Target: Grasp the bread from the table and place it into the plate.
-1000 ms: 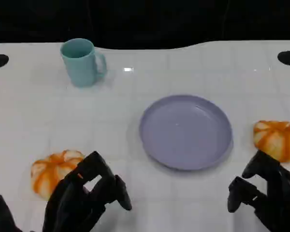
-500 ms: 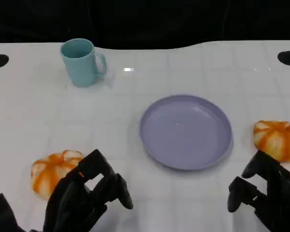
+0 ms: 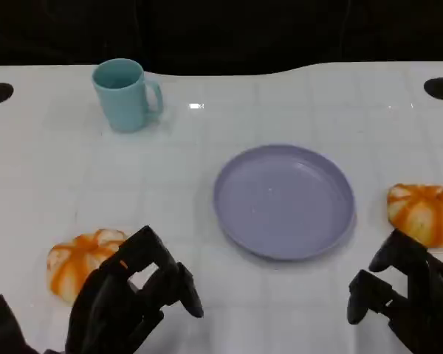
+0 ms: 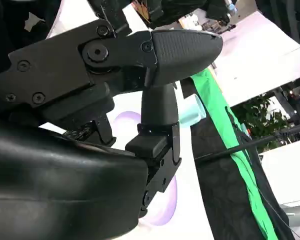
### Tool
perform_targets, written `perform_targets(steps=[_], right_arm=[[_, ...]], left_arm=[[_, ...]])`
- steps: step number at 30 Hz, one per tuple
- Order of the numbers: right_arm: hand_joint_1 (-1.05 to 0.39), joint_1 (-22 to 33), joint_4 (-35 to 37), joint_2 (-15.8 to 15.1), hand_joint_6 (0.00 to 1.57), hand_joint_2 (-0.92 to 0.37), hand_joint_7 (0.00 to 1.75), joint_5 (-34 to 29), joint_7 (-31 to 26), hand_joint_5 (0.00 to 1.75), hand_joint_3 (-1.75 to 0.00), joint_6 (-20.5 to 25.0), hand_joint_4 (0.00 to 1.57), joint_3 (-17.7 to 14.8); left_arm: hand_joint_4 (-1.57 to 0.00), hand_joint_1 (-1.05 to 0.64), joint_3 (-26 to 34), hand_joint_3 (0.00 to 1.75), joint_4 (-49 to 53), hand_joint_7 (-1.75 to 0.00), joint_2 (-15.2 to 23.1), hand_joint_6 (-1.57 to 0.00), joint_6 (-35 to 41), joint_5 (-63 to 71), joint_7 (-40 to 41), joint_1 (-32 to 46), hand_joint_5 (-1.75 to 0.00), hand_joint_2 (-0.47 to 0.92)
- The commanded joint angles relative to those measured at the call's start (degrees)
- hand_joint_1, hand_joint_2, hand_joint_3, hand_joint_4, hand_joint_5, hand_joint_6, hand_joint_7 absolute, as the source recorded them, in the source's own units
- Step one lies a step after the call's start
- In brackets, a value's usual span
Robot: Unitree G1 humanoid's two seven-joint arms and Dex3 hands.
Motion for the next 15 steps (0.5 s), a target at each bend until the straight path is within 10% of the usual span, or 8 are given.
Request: perform_targets(steps=[1,15], right_arm=[[-0.58,0.3,-1.1,-0.7,0.59,-0.92,1.59,0.0,-0.4,1.75,-0.36,0.6,0.76,-0.4],[-0.57,1.0,-2.2,-0.5,0.59,-0.92,1.60,-0.6,-0.9,1.75,-0.37,0.4,0.75,0.4]], left_arm=[[-0.60,-0.59,0.4,0.28,-1.6,-1.33,0.7,-0.55,-0.9,1.1,1.3,0.6,-1.72,0.92],[-0.44,-0.65,-0.7,0.24,-7.5,-0.16,11.4,-0.63,-9.7,17.6,3.3,-0.9,-1.00,0.92]])
